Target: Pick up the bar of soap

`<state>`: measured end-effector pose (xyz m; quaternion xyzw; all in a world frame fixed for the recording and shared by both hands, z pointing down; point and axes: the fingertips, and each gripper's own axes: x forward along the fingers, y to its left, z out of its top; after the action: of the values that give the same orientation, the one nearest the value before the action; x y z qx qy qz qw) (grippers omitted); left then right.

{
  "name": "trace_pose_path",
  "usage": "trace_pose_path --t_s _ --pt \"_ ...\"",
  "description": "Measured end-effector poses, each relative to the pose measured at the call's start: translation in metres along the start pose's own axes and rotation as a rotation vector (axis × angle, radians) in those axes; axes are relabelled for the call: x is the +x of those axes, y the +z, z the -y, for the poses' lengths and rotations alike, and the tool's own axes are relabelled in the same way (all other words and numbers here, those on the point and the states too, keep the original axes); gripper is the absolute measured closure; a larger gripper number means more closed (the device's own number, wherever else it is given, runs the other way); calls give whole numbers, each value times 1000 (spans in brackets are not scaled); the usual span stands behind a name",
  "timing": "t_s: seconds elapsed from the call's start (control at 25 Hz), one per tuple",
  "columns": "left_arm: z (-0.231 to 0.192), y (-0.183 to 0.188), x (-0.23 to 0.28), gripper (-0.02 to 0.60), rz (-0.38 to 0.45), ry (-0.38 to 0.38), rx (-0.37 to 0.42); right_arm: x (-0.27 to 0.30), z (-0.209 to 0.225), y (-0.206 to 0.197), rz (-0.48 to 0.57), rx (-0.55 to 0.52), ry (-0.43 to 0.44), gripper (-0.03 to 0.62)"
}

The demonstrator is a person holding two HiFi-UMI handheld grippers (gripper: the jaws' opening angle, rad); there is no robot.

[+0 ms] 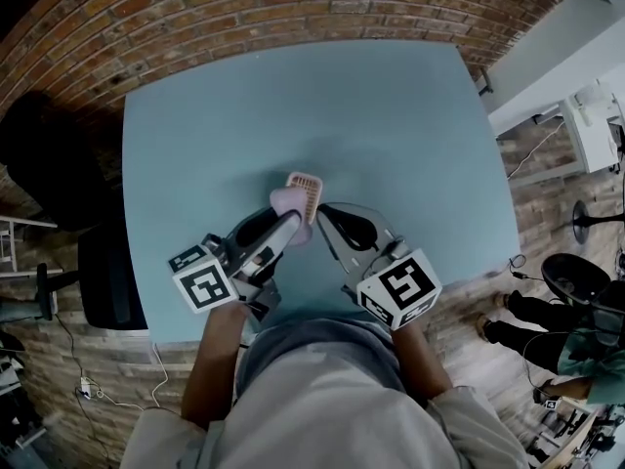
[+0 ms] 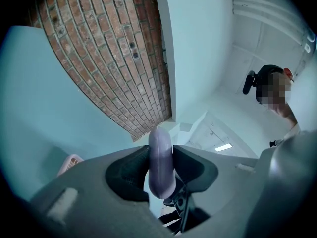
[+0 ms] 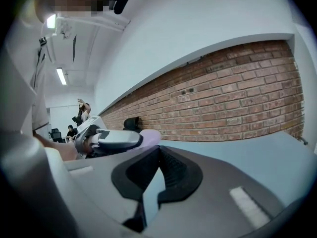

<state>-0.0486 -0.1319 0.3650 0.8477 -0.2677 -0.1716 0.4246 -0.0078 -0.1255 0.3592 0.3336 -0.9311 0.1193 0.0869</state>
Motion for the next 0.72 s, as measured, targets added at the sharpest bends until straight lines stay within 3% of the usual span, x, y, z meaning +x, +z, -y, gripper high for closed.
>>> trace_pose_path --t_s 0.72 --pt "18 13 1 428 15 -1 58 -8 2 24 52 -38 -65 592"
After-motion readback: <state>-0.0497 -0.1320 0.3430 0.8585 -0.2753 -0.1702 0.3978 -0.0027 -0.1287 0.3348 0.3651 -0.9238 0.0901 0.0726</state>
